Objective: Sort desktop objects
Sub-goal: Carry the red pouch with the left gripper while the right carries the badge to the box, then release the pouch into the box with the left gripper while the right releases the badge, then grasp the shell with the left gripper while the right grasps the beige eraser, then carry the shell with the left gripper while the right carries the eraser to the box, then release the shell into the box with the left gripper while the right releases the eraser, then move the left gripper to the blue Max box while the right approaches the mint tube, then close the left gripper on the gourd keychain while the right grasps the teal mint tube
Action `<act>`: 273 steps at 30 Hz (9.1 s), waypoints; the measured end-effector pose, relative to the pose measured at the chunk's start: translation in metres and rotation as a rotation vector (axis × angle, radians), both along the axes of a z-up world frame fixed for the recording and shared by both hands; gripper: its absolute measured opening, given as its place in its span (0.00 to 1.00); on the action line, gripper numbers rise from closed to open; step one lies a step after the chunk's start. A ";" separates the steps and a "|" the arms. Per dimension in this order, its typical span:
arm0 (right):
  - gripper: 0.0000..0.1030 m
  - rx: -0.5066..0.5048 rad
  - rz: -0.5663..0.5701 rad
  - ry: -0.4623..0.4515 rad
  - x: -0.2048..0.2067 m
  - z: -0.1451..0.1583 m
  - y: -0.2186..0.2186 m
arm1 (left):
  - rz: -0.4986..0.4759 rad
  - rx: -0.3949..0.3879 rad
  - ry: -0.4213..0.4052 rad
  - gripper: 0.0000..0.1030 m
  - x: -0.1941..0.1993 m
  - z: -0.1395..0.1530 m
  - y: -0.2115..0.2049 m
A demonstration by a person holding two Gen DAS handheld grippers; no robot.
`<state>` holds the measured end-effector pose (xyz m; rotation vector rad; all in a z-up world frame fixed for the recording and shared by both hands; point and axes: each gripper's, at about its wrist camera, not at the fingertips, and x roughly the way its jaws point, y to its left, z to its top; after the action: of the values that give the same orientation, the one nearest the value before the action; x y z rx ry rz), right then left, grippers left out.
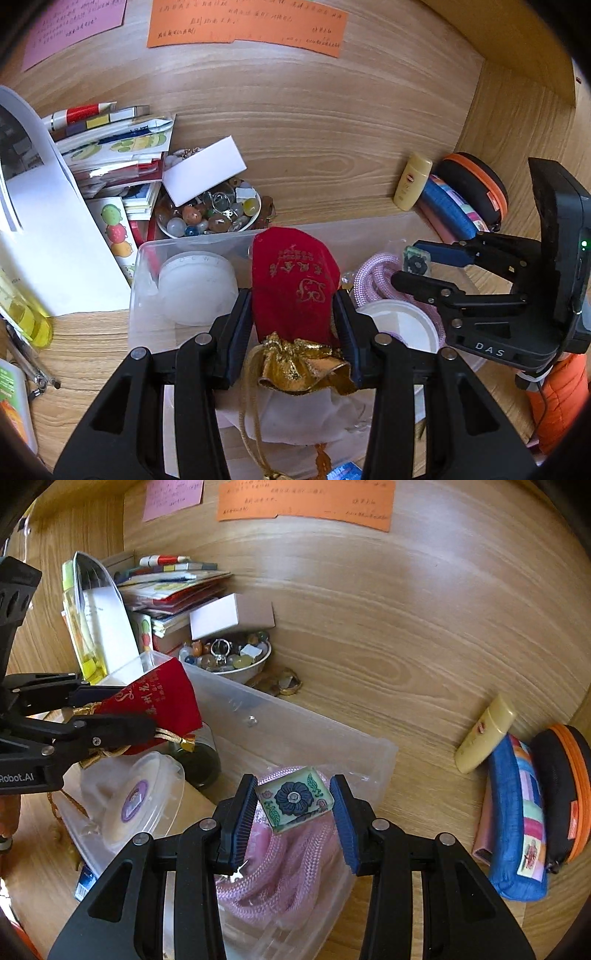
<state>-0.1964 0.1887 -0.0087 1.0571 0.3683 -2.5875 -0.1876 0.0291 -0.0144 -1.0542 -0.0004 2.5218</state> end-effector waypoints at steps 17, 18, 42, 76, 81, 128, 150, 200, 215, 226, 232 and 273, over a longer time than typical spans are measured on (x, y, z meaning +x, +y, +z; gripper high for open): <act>0.52 0.091 -0.027 0.033 0.000 0.010 -0.014 | -0.011 0.040 0.015 0.65 0.004 0.015 -0.006; 0.55 0.089 -0.031 0.045 0.001 0.012 -0.015 | -0.010 0.040 0.026 0.66 0.007 0.018 -0.006; 0.92 -0.039 -0.141 0.183 0.096 0.048 -0.005 | 0.124 0.000 0.156 0.94 0.085 0.031 -0.066; 0.70 0.053 0.089 -0.034 0.146 -0.047 -0.038 | 0.110 -0.195 -0.102 0.59 0.124 -0.060 -0.062; 0.67 0.072 0.122 -0.051 0.143 -0.048 -0.040 | 0.115 -0.193 -0.096 0.55 0.126 -0.060 -0.058; 0.27 0.079 0.116 -0.135 0.131 -0.050 -0.040 | 0.185 -0.052 0.043 0.39 0.158 -0.036 -0.061; 0.22 -0.065 0.115 0.040 0.149 0.003 -0.027 | 0.115 -0.008 0.135 0.39 0.137 0.008 -0.034; 0.28 -0.089 -0.007 0.064 0.085 0.018 -0.005 | 0.054 -0.060 0.183 0.84 0.091 0.010 0.000; 0.68 -0.094 -0.040 0.152 0.131 0.039 -0.011 | 0.160 0.012 0.268 0.97 0.128 0.028 -0.037; 0.77 -0.115 -0.092 0.113 0.160 0.018 -0.011 | 0.184 0.027 0.218 0.97 0.145 0.010 -0.057; 0.77 -0.110 -0.144 0.042 0.160 -0.009 -0.011 | 0.207 0.022 0.175 0.97 0.144 -0.011 -0.065; 0.77 -0.105 -0.312 -0.142 0.108 -0.050 -0.035 | -0.189 -0.131 -0.061 0.53 0.103 -0.063 -0.021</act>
<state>-0.0883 0.1541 -0.0589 1.3428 0.0326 -2.7376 -0.0851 0.0080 -0.0772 -1.1248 0.2396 2.3447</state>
